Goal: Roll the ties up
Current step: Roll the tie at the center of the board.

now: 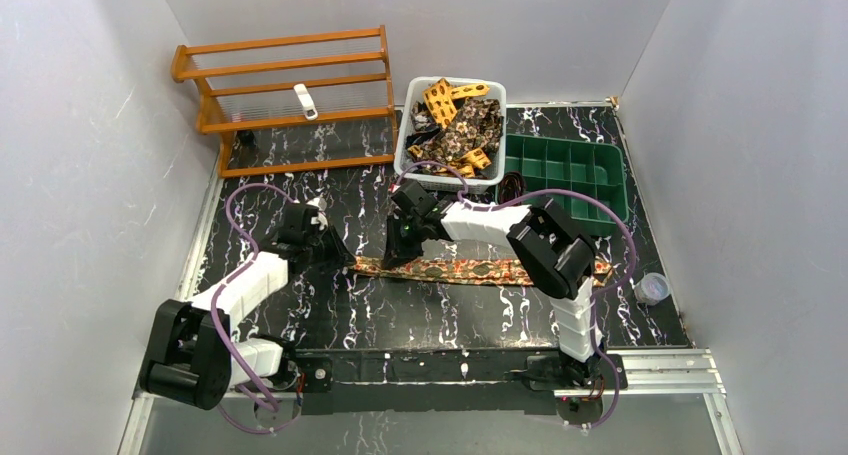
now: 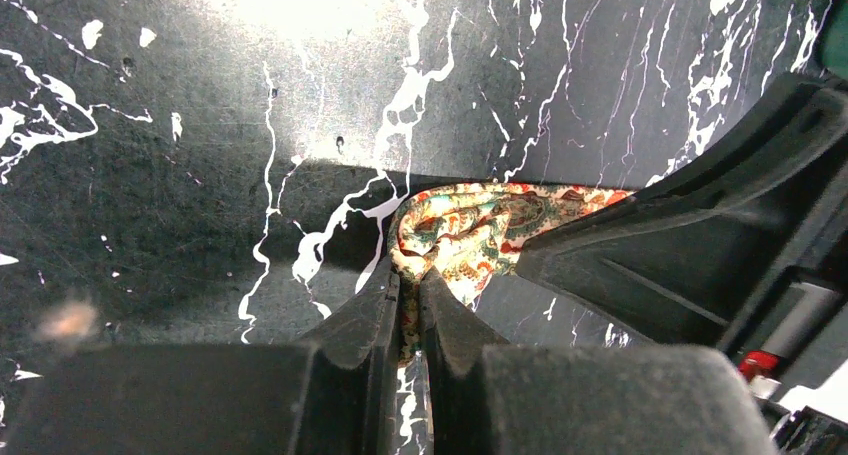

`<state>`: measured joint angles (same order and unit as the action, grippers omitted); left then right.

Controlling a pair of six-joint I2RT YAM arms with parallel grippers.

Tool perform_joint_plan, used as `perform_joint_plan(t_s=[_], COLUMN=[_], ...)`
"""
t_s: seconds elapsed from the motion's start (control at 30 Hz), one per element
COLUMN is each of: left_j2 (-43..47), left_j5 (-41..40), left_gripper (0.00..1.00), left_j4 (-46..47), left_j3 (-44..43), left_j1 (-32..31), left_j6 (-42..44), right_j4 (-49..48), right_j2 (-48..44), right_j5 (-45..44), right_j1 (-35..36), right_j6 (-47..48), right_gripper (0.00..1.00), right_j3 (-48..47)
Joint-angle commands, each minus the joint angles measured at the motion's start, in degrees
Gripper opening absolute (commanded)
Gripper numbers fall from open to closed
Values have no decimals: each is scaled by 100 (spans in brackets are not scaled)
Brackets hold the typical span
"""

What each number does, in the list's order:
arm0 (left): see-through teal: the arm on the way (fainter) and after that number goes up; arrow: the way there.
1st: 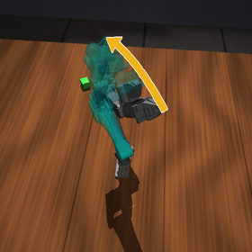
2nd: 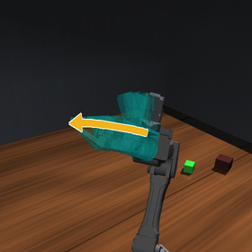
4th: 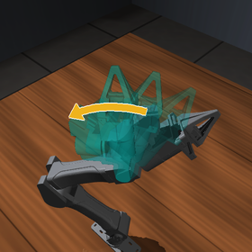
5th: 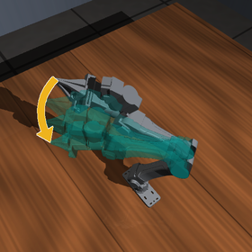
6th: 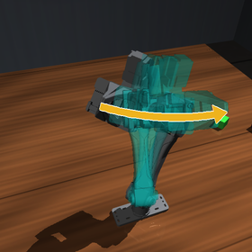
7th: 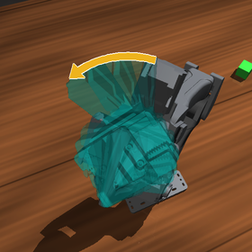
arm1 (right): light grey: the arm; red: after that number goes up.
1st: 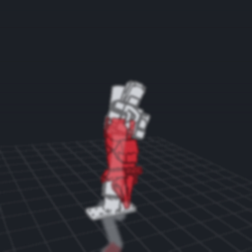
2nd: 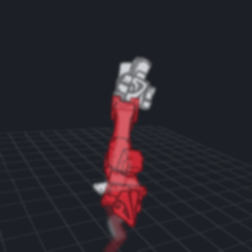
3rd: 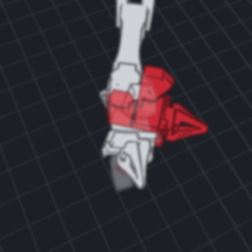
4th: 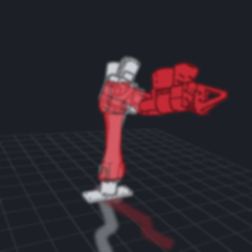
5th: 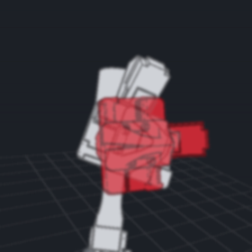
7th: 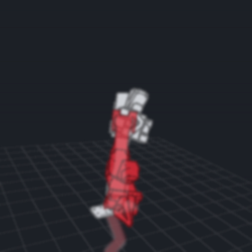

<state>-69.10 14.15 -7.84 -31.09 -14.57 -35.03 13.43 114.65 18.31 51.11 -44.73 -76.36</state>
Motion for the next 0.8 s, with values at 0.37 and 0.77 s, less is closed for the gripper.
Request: perform_joint_plan(t_s=[0.37,0.77], left_j2=[240,-130], left_j5=[-682,-2042], left_gripper=[2,2], left_j4=[-338,-1410], left_j3=[-381,-1171], left_j1=[-144,-764], left_j6=[-466,319], right_j4=[272,-123], right_j2=[173,-11], right_j5=[-185,300], right_j1=[-18,-23], right_j6=[184,-19], right_gripper=[15,16], right_j3=[57,150])
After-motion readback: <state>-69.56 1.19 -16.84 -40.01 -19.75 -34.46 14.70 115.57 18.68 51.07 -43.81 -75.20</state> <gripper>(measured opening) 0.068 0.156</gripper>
